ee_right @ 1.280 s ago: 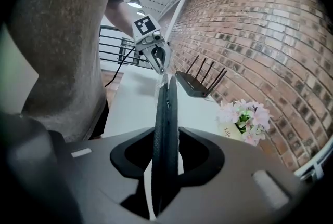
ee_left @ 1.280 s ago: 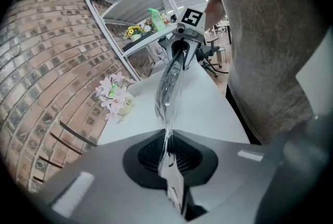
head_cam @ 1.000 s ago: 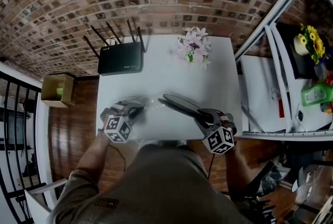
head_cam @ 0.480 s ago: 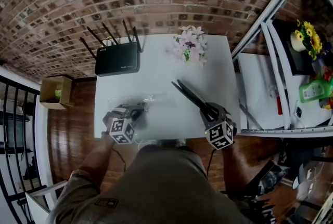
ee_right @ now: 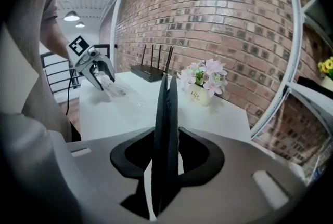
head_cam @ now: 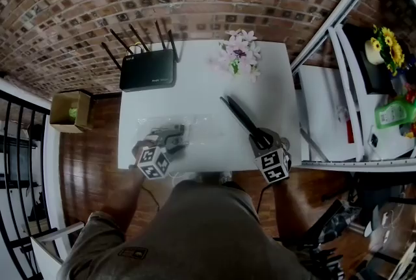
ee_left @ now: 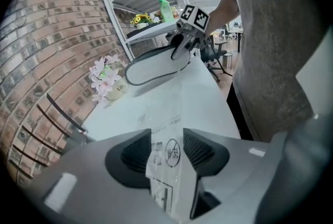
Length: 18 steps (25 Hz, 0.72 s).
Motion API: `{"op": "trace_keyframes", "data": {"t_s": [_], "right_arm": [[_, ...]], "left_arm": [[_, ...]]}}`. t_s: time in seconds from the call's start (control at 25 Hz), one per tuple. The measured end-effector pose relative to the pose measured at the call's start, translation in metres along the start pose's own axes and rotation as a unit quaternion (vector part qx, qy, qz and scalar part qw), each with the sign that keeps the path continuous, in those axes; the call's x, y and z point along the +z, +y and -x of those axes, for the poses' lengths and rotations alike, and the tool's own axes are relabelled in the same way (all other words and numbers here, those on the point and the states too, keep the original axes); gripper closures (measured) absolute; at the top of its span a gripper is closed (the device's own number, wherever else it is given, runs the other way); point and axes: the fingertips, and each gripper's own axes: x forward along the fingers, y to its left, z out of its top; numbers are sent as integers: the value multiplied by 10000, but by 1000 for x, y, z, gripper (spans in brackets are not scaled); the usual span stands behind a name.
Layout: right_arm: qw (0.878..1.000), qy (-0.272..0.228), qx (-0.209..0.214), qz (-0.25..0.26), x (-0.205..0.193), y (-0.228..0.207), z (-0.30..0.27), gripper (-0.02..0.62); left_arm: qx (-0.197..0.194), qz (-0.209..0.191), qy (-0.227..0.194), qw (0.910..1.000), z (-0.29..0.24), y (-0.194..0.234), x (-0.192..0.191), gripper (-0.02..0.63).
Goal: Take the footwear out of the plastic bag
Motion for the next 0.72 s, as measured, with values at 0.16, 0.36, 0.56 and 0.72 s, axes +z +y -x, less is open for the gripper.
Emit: {"op": "trace_keyframes", "data": {"t_s": [0.16,0.36,0.56,0.72], "right_arm": [[9973,-100,11,-731,-2,-1,-3,457],[9947,-13,-100,-1024,-12,-2,-7,454],[9974,212,-367,-591,-19,-2,-8,449],[9983,338,-468,59,-17,7,-12,446]], "left_arm": [[74,119,-211,9997,7,-1,8,392],[180,192,-399,9989,15,-3,18,376],[487,332,-716,9957,27,1,37,377],[545,460,-920,9932,30,0,48,379]]}}
